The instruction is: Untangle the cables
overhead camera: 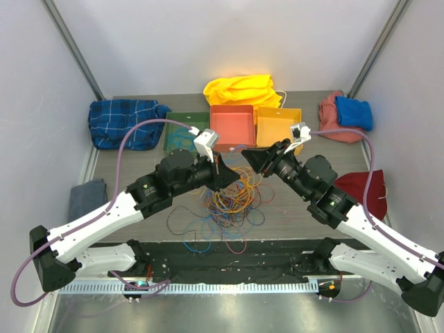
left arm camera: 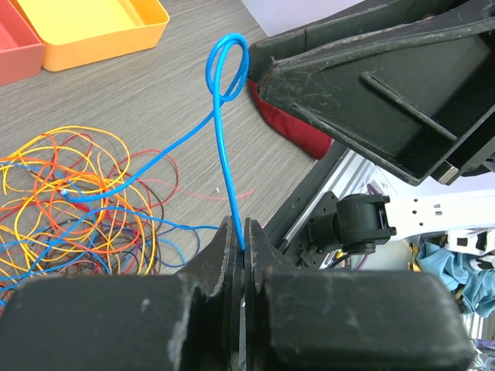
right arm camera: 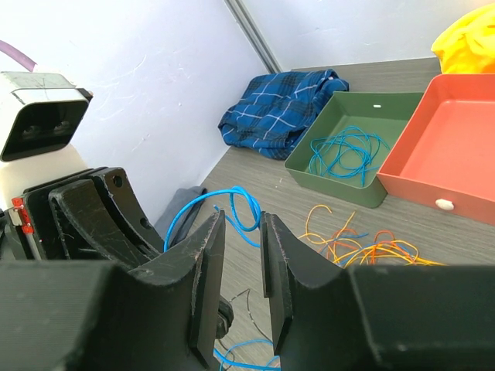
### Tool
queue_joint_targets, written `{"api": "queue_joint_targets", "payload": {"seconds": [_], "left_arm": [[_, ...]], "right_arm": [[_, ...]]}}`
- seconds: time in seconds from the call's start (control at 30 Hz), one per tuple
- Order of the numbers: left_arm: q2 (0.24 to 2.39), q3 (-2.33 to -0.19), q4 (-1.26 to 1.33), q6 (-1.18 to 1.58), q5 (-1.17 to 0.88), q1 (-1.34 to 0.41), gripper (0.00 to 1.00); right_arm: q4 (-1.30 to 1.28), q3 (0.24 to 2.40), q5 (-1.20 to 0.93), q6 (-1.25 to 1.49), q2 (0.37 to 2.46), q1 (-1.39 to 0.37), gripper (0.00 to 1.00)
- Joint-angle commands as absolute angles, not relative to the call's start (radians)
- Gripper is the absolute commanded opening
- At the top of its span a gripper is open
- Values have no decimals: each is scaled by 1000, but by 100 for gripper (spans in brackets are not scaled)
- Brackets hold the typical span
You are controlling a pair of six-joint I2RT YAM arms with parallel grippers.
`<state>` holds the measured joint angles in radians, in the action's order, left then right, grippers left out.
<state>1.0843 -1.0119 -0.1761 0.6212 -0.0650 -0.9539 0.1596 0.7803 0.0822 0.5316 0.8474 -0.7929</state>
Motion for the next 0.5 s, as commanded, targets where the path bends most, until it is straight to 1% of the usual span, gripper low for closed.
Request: {"api": "queue_joint_targets", "payload": {"seconds": [0.0,0.47], "left_arm": [[1071,-1039,-146,623,-77,-960,0],[1045,-1034,-146,618,-67,-960,0]], "right_arm": [[216,801,64,552,847,-792,33],[238,787,43,581,877,-793,33]]}}
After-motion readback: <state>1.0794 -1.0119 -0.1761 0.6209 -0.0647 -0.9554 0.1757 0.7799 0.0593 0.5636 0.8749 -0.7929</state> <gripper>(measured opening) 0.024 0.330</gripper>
